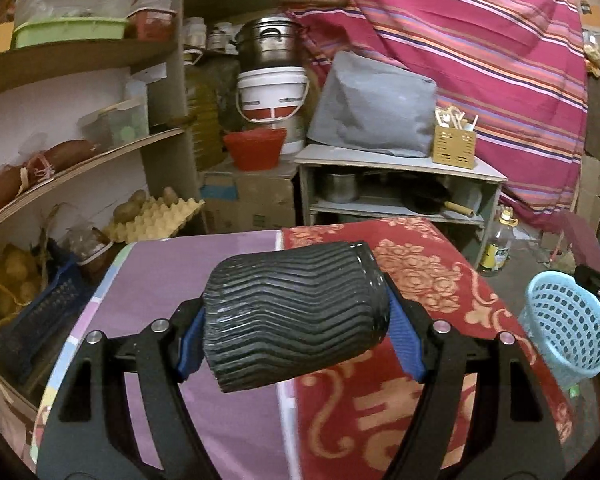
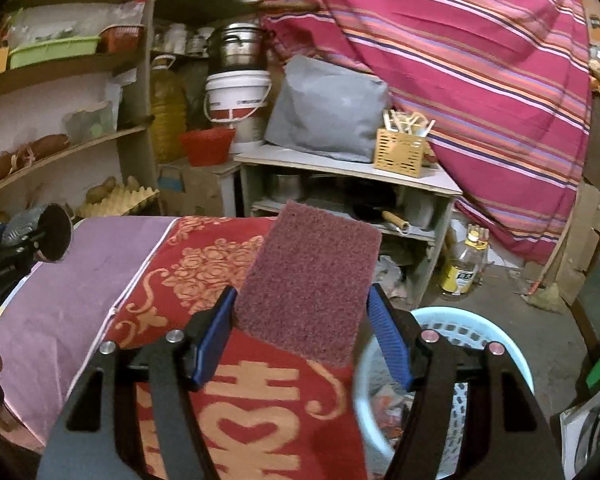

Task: Collect trash
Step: 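Carry cylinder and pad over the blue basket and open both tools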

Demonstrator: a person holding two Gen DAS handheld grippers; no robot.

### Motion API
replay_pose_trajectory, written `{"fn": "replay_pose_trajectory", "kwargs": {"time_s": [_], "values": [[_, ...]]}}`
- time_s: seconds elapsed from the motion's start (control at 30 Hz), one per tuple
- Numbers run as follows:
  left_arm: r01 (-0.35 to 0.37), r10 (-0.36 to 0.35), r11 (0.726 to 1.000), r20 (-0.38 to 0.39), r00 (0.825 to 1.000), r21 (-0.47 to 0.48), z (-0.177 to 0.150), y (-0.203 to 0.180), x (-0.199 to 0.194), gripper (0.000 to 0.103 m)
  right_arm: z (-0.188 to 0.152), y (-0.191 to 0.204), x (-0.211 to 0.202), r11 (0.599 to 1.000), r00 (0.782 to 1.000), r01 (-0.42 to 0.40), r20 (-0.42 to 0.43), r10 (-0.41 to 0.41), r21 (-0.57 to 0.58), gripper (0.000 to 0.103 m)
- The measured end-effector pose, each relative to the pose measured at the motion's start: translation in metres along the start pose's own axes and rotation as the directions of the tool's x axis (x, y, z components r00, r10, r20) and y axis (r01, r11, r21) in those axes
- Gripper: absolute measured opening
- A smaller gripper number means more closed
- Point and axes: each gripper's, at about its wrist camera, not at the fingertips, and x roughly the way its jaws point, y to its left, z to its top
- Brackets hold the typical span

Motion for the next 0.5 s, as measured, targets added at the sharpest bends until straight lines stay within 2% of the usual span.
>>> {"fn": "replay_pose_trajectory", "kwargs": {"time_s": [0.17,0.3,0.5], "values": [[0.05,-0.05,0.999,0.018,0.999,-0.011,0.005,-0.044,0.003,0.073,-0.006,-0.036,-0.018,0.999,0.999,0.027,0.027,-0.028,0.024,0.066],[0.117,-0.117,0.993,0.037,0.992,-0.011,0.005,-0.085,0.007,0.074,-0.018,-0.065,-0.029,0.997,0.998,0.059,0.023,-0.06,0.056,0.066],[0.201,-0.201,0.979,0.002,0.98,0.033,-0.013,-0.142,0.022,0.074,-0.039,-0.102,-0.039,0.988,0.991,0.132,0.003,-0.132,0.082,0.066]]}}
